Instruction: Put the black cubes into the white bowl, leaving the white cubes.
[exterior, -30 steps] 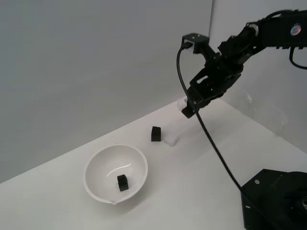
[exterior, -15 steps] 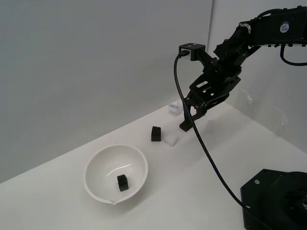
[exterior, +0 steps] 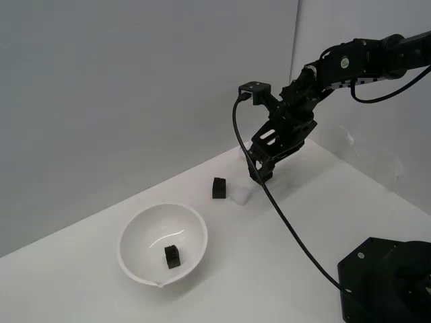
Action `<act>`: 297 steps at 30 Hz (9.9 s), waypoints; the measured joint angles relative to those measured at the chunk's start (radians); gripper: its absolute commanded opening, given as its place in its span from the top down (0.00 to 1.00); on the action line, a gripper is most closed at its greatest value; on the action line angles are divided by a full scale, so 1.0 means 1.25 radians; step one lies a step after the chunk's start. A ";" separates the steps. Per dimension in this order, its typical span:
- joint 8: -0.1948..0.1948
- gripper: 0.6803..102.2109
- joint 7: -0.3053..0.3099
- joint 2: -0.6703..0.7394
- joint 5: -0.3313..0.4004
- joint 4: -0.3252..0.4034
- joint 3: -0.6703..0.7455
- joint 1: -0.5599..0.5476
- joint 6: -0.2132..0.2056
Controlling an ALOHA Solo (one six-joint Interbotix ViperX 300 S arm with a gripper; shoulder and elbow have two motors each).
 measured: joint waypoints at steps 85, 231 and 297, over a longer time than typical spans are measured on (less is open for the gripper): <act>-0.131 0.10 -0.044 0.067 -0.082 -0.081 0.067 -0.490 -0.220; 0.053 0.98 -0.174 0.261 0.072 0.072 0.261 -0.299 -0.314; 0.104 0.98 -0.061 1.289 0.374 0.374 1.298 0.000 -0.174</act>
